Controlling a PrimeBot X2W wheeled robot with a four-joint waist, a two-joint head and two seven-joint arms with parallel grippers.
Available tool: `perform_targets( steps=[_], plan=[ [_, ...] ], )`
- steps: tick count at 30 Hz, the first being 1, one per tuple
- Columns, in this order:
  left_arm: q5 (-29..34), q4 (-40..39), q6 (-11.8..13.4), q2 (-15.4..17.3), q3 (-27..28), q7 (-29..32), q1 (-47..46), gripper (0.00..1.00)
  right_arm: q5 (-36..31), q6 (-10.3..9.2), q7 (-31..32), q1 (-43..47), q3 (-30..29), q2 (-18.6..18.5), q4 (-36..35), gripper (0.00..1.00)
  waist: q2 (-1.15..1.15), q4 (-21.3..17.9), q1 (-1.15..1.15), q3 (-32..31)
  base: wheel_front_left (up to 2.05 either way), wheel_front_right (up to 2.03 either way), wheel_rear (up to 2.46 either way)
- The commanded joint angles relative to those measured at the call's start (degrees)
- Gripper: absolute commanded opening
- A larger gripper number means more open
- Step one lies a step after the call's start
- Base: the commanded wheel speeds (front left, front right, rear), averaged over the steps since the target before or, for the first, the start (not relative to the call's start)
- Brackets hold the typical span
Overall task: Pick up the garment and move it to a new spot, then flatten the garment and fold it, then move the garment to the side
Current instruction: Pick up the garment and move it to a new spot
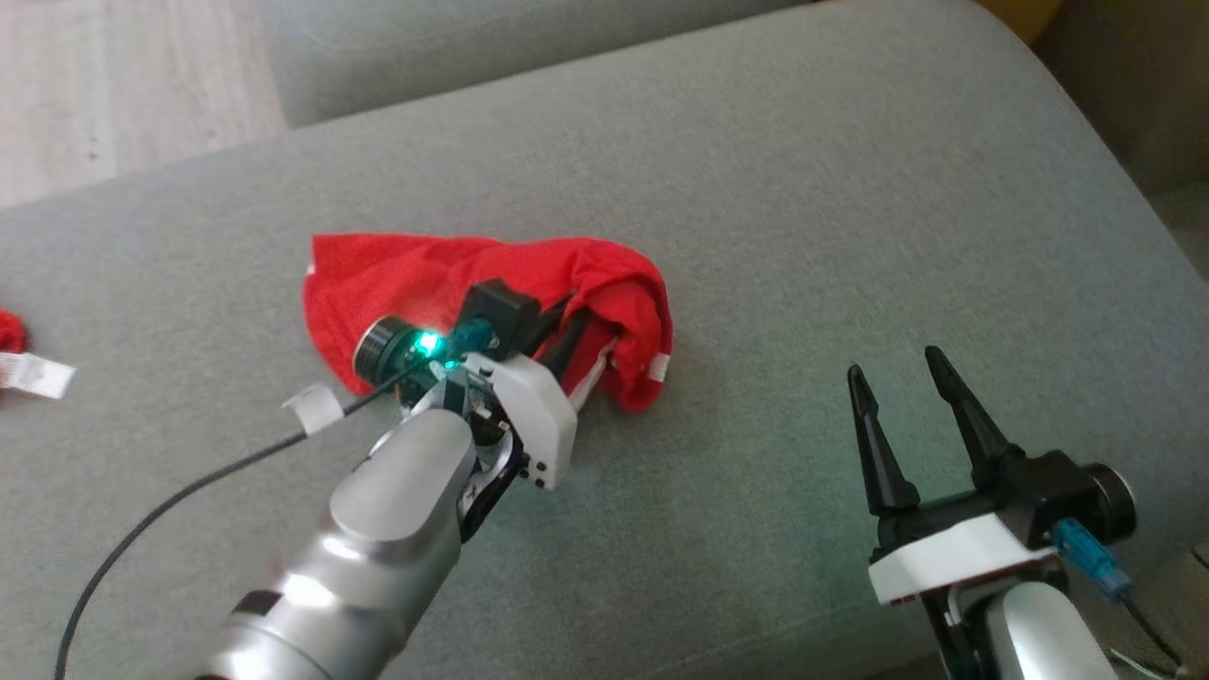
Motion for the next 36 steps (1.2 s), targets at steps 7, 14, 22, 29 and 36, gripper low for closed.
perform_targets(
  steps=[7, 14, 22, 29, 36],
  plan=[
    [-0.6, 4.4, -0.2, -0.9, -0.5, -7.9, -3.2, 1.0, 0.9, 0.43, -1.6, -2.2, 0.7, -0.2, 0.6, 1.0, 0.0, 0.7, 0.0, 0.4, 0.0, 0.0, 0.0],
    [-2.9, 4.7, 0.1, -1.2, -0.5, -13.0, -3.3, 1.0, 0.9, 0.43, -2.2, -1.2, -0.6, -0.2, 2.0, 1.0, 0.0, 5.5, 0.0, -4.0, 0.0, 0.0, 0.0],
    [-6.0, 2.0, 2.8, -1.2, 1.9, -15.4, 0.2, 1.0, 1.4, 0.43, -2.5, 0.9, -2.6, -0.2, 2.4, 1.0, 0.0, 11.8, 0.0, -8.1, 0.0, 0.0, 0.0],
    [-6.3, -5.8, 7.1, 2.0, 6.9, -15.9, 9.4, 1.0, 2.2, 0.43, -2.8, 3.3, -4.1, -0.2, 2.9, 1.0, 0.0, 16.7, 0.0, -10.6, 0.0, 0.0, 0.0],
    [-3.6, -19.6, 11.9, 7.7, 12.3, -15.9, 23.8, 1.0, 3.3, 0.43, -3.2, 5.0, -4.3, -0.2, 3.2, 1.0, 0.0, 19.2, 0.0, -11.6, 0.0, 0.0, 0.0]
  ],
)
